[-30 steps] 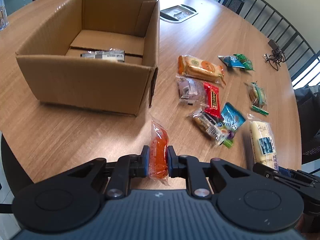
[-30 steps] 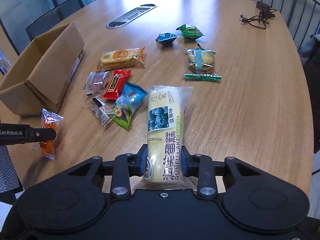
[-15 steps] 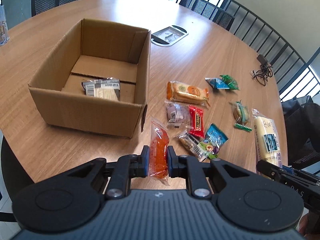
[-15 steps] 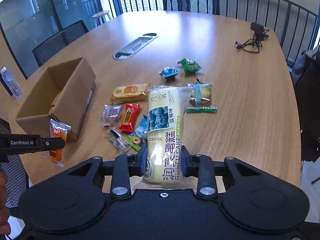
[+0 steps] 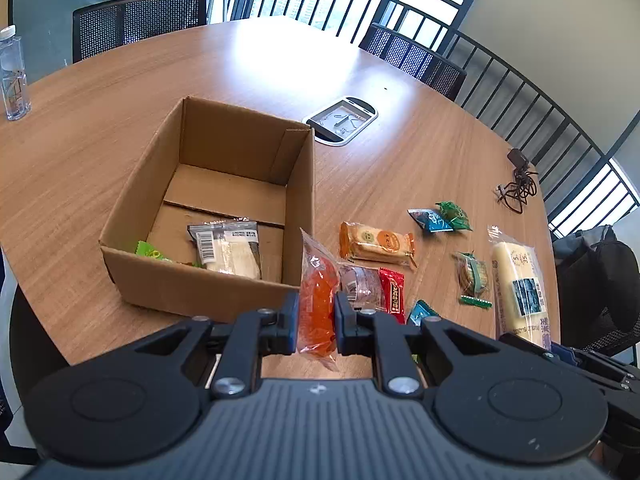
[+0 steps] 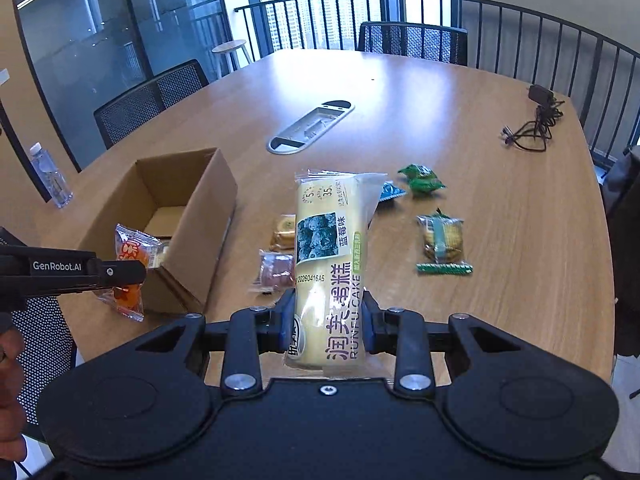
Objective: Organize snacks
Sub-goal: 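Carry both packs over the box and release them inside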
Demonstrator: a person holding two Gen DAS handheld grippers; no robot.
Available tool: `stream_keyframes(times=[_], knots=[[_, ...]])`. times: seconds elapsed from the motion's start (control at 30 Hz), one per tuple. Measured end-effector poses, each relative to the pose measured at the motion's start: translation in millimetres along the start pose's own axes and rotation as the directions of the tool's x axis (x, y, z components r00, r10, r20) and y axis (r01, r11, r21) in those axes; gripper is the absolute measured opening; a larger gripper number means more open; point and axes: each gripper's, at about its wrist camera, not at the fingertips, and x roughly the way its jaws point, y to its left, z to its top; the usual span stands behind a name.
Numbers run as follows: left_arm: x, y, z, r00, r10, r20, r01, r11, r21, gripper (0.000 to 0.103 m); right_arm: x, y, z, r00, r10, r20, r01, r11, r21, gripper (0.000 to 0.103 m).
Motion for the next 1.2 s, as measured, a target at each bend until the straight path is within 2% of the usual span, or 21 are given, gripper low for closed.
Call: stream_keyframes(times=[0.63, 1.2], knots=[[-8, 44, 37, 0.999, 0.010, 0.033, -0.009, 1.000, -0.026, 0.017, 15, 45, 27, 0.998, 0.065, 0.023, -0.065, 0.997, -0.031, 0.031], [19, 72, 55, 0.999, 0.040, 0.017, -0.038, 0.996, -0.079, 0.017, 34, 90, 38, 0.992, 0.128, 0.004, -0.128, 0.991, -0.043, 0.031]])
